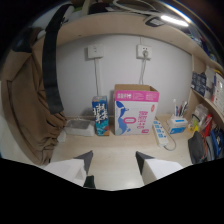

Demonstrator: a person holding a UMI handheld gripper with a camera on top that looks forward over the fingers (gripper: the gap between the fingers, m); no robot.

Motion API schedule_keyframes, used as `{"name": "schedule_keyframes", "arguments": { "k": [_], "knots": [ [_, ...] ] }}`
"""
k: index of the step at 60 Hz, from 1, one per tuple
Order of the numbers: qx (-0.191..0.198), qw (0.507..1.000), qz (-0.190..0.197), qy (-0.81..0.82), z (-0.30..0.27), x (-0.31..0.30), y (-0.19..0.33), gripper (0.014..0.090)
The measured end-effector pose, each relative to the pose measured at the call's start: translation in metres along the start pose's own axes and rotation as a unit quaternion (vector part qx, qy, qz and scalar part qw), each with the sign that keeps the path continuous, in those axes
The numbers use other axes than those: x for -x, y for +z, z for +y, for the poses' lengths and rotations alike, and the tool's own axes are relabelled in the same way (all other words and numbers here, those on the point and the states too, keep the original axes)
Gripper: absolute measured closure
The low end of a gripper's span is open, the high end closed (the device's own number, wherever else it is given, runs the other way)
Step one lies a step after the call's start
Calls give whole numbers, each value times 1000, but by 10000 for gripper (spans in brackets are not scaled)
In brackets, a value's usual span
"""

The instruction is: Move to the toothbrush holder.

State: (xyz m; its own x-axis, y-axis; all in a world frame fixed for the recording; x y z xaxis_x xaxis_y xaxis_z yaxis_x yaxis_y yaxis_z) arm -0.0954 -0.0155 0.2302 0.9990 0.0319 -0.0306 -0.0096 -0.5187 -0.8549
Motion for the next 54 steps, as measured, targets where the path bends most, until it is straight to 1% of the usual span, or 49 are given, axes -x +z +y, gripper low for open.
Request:
{"name": "schedule_keyframes", "arguments": {
  "k": [11,12,13,25,34,40,54],
  "knots": [
    [-1,1000,-10,0,1,1,-2,176],
    [-1,1000,-11,0,1,0,-2,144],
    [-1,1000,-10,0,1,-1,-2,177],
    [-3,1000,-5,0,13,-36,-3,179],
    [-1,1000,2,0,29,-91,-1,175],
    [-6,1000,14,1,36,-141,2,174],
    [3,999,41,-4,49,-256,21,174]
  ]
}}
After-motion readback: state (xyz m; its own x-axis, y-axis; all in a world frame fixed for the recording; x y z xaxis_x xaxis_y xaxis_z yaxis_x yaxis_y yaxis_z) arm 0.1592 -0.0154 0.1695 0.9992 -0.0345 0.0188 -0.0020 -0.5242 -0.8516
